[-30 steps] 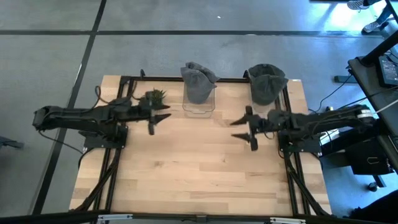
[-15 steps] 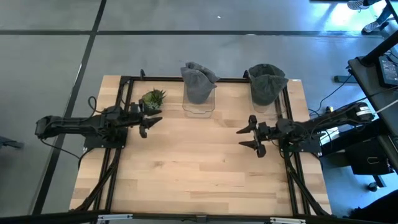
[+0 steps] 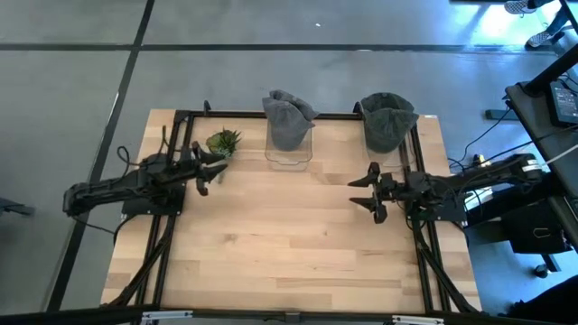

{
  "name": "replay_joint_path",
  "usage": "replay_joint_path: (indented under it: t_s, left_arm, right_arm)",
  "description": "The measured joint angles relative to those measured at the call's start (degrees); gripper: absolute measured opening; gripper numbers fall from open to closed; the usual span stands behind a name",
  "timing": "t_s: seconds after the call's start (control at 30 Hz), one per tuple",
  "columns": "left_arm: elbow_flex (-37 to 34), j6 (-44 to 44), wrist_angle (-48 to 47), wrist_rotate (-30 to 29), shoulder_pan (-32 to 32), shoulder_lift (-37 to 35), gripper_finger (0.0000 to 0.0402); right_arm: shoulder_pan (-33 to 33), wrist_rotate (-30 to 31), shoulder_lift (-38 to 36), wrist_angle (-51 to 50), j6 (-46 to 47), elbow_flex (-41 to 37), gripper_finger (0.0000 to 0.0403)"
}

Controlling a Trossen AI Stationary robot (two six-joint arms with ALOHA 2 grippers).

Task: Pick & Place hat
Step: Return to Home Position

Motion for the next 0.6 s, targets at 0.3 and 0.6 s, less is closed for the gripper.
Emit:
replay_joint_path:
  t_s: [0.3,0.6]
  left_arm:
    - [-1.3,0.4,-1.5,0.4,1.4,-3.3,0.0162]
    - [-3.6,-0.5,2.0,2.0,1.4,-3.4,0.0162]
  right_arm:
    - [0.0,1.5,-14.3,-11.1,-1.6,0.0,0.0243]
    - [0.0,4.3,-24.3,-23.3,-1.0,0.0,0.0243]
